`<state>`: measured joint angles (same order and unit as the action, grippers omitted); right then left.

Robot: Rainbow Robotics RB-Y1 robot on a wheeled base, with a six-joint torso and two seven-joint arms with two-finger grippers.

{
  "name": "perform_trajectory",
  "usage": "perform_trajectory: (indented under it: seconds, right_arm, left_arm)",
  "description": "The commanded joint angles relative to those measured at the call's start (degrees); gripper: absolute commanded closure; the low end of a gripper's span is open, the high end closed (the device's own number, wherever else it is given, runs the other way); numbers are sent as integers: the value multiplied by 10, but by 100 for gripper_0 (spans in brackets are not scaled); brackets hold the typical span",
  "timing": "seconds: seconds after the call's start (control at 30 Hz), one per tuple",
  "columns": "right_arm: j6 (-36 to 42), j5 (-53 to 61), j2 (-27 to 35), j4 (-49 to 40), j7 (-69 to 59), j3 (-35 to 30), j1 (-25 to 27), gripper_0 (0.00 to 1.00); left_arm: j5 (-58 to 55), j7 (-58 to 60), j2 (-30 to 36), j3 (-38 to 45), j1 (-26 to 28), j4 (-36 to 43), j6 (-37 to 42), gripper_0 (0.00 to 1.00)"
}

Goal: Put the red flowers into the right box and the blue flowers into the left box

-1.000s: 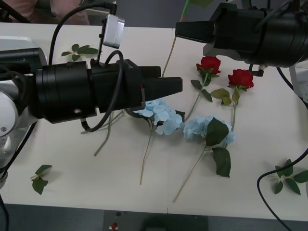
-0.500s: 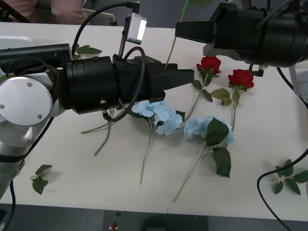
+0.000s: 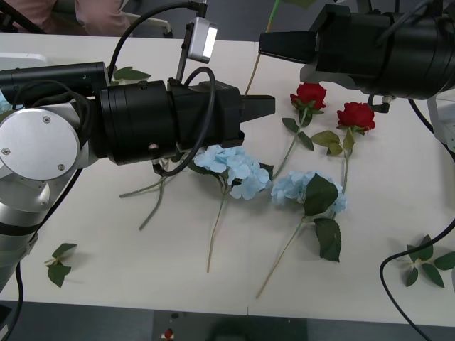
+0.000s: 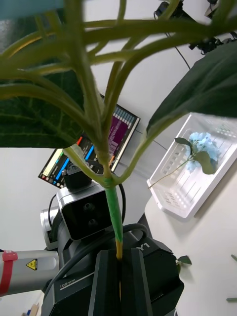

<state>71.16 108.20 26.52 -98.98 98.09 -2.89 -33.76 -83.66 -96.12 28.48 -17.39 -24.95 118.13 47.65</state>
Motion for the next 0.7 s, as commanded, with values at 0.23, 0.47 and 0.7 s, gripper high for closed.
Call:
perform_trajectory:
  seconds: [0.23,0.47,0.7]
  right_arm:
    - [-2,8,-10,-8,-22,-4,-15,0]
    - [-2,8,-10,-8,-22,-4,-15,0]
    - [-2,8,-10,-8,-22,-4,-15,0]
  left_arm:
    - [-3,2,29,5,-13,9,-10,100]
    - [-16,5,66,60,-3,9,15,100]
    - [-49,7,110,231,46,-5,169,100]
